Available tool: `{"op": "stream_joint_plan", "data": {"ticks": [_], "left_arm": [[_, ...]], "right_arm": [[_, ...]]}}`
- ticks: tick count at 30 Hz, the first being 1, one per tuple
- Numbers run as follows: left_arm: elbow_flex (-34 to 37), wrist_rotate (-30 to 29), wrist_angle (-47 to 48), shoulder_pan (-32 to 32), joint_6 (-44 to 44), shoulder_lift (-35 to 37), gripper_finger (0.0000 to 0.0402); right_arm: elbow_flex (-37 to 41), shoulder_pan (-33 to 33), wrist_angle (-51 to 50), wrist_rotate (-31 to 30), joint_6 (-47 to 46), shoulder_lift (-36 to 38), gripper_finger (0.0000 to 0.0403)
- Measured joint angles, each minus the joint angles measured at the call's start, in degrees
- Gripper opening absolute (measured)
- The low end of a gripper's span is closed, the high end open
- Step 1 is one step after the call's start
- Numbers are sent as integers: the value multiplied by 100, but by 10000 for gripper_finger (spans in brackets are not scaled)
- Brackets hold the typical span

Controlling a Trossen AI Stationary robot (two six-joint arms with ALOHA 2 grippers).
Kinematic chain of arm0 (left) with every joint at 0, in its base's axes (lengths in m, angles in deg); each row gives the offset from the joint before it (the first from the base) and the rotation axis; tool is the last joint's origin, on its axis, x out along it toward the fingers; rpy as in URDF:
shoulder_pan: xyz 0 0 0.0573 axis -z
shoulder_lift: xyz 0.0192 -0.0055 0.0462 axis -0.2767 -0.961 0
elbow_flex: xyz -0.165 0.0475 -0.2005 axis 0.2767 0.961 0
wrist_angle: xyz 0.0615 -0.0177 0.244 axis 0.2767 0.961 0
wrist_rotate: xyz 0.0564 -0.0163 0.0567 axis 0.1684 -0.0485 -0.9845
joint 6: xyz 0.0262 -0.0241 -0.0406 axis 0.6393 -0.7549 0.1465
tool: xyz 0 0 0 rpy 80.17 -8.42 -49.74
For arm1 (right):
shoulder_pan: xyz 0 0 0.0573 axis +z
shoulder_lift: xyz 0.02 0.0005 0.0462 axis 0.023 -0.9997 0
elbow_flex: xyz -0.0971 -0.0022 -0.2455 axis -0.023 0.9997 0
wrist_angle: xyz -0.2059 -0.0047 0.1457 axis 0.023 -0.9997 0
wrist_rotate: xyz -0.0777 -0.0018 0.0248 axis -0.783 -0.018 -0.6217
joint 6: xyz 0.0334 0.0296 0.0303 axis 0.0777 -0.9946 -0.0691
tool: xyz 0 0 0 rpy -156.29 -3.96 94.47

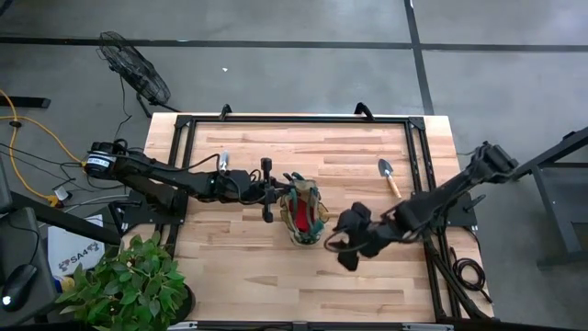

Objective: Pick & Place Garden tools in Gardening bag
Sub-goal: Adjust the light brown gardening bag

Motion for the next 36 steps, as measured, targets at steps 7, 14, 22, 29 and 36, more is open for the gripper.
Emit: {"op": "stream_joint_plan", "data": {"ticks": [7, 14, 22, 29, 36], "left_arm": [[0, 2, 16, -2, 0, 0, 0], [0, 4, 20, -2, 0, 0, 0], [0, 7, 19, -2, 2, 0, 0], [0, 12, 39, -2, 2, 0, 0], [0, 14, 51, -2, 0, 0, 0]], "right_arm": [[0, 247, 453, -158, -748, -832, 215], [0, 471, 1537, -198, -78, -1570, 215], [-2, 247, 3065, -747, 1129, -2126, 215], [-2, 116, 4013, -201, 1598, -2417, 215], [-2, 96, 3804, -428, 1539, -2415, 215]]}}
